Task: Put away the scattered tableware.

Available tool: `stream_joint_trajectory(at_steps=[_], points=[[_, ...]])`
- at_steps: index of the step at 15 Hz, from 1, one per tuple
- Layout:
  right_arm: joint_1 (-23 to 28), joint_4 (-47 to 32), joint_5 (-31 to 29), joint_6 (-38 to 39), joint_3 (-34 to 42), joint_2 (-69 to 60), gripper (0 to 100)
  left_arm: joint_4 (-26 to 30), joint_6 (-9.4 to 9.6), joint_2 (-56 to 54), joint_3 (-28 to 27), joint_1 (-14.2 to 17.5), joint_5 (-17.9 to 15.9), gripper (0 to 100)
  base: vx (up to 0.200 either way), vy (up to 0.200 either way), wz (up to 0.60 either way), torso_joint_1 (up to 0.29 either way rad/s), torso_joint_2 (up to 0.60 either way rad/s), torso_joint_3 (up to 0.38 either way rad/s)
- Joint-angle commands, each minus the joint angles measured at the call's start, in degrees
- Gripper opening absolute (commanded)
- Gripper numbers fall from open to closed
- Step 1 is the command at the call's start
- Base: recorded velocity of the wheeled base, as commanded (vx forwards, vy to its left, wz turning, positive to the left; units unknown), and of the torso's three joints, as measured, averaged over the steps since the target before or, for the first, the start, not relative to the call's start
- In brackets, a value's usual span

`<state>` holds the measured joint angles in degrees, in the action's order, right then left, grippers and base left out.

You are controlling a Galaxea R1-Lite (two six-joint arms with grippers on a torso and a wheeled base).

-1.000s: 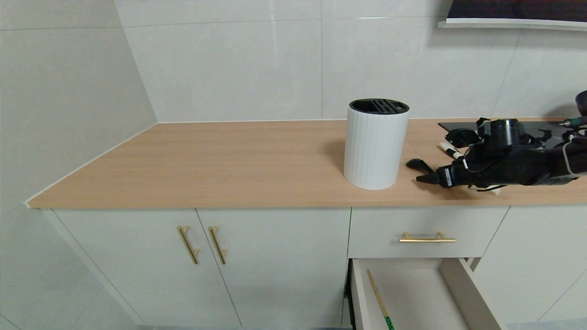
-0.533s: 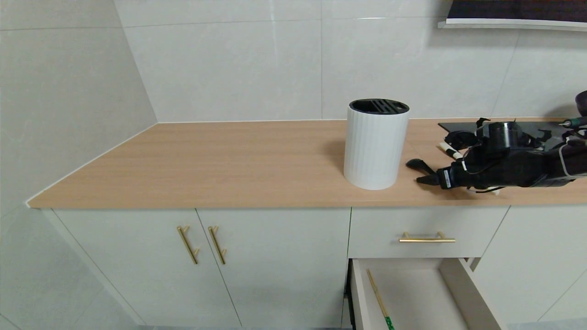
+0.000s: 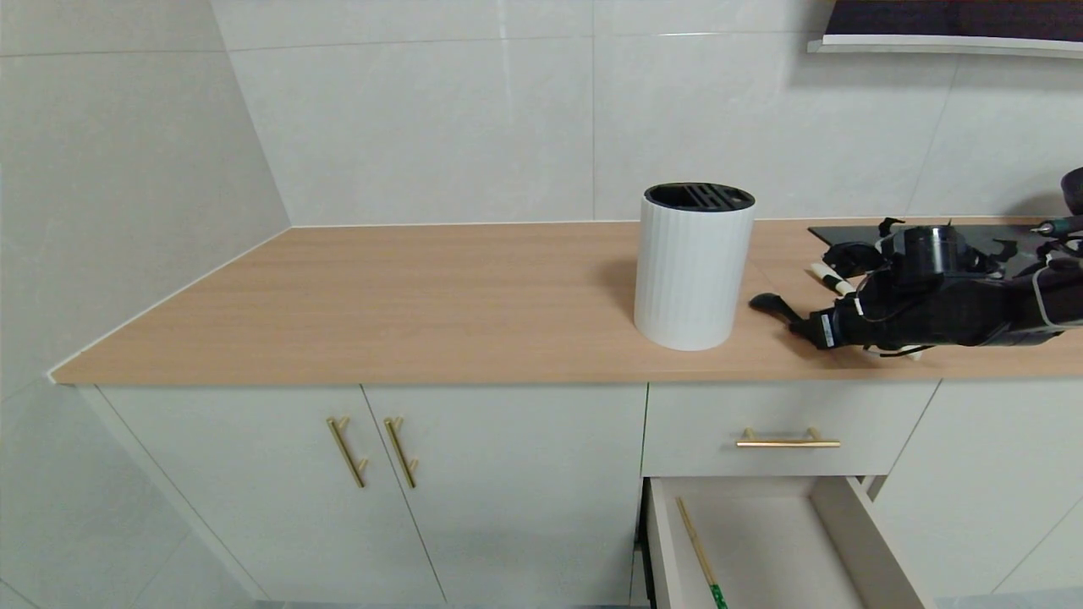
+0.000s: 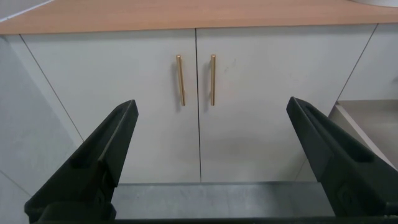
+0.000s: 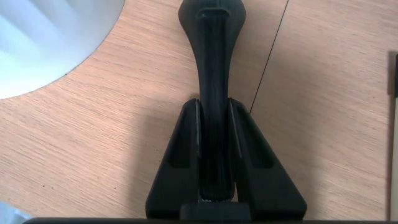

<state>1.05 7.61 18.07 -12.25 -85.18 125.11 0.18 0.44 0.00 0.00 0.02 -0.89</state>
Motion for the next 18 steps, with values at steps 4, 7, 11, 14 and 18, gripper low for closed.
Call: stream_joint_trajectory(at_steps=[4, 7, 11, 14, 18], points=[[0.0, 0.5, -0.3, 1.2, 0.3, -2.0, 0, 0.0, 0.0, 0.0, 0.0, 0.1, 0.0, 100, 0.0, 0.0, 0.0, 0.0, 0.0, 0.0], [-0.9, 0.5, -0.3, 9.5, 5.6, -11.8, 0, 0.0, 0.0, 0.0, 0.0, 0.0, 0.0, 100, 0.0, 0.0, 0.0, 0.0, 0.0, 0.0], [-1.8, 0.2, -3.0, 11.6, 19.4, -26.1, 0, 0.0, 0.0, 0.0, 0.0, 0.1, 0.0, 100, 0.0, 0.0, 0.0, 0.0, 0.0, 0.0], [-1.8, 0.6, -2.5, 11.6, 28.0, -33.0, 0, 0.0, -0.09, 0.0, 0.0, 0.1, 0.0, 100, 0.0, 0.0, 0.0, 0.0, 0.0, 0.0], [-6.4, 0.6, -2.5, 10.3, 44.3, -44.8, 0, 0.0, 0.0, 0.0, 0.0, 0.1, 0.0, 100, 0.0, 0.0, 0.0, 0.0, 0.0, 0.0]])
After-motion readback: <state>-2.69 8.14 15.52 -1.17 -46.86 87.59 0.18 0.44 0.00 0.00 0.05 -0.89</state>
